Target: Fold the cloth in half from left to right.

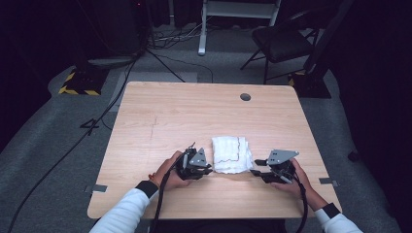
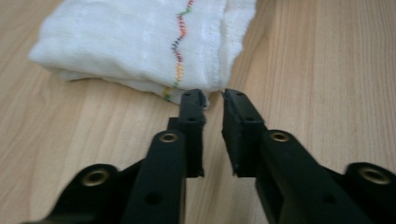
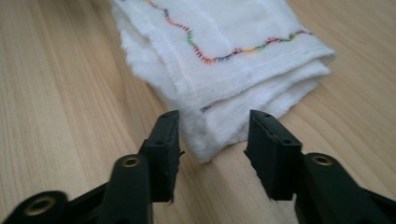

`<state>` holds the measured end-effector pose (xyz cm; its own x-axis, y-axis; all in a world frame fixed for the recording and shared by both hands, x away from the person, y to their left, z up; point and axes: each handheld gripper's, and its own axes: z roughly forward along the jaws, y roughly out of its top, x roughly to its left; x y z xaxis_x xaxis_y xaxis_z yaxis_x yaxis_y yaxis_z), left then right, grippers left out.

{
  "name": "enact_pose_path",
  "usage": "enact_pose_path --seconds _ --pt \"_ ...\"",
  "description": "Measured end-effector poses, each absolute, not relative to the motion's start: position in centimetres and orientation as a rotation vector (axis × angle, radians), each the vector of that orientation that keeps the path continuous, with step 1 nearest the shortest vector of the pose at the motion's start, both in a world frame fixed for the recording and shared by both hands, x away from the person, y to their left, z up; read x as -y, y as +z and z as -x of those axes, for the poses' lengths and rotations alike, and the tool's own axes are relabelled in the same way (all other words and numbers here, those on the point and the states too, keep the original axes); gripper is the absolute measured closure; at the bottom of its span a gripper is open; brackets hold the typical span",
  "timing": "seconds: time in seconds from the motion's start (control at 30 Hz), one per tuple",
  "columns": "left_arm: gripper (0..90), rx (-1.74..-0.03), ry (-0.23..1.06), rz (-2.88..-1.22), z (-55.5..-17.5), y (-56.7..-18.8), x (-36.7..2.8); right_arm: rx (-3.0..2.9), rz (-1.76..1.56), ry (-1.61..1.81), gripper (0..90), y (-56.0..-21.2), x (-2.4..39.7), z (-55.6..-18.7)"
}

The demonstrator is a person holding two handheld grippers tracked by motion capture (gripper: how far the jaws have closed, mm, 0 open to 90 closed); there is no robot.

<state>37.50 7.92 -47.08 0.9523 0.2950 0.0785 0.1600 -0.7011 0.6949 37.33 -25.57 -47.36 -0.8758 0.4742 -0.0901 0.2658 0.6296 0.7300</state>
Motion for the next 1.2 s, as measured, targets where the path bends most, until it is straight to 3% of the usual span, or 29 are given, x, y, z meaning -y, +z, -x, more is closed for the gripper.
enact_pose_path --seconds 0.17,0.37,1.2 --pt "57.9 -0.381 0.272 -2.323 -38.0 -46.6 -8.1 -2.521 -0.649 1.126 42.3 -46.4 26.2 -37.8" --pt "38.4 -0.454 0.322 -2.308 -38.6 -46.5 -7.3 -2.479 -0.682 1.175 40.4 -45.4 26.6 -38.2" --pt "21.9 -0.491 0.226 -2.382 -40.8 -49.1 -5.4 -2.608 -0.769 1.071 38.9 -49.2 23.3 -40.9"
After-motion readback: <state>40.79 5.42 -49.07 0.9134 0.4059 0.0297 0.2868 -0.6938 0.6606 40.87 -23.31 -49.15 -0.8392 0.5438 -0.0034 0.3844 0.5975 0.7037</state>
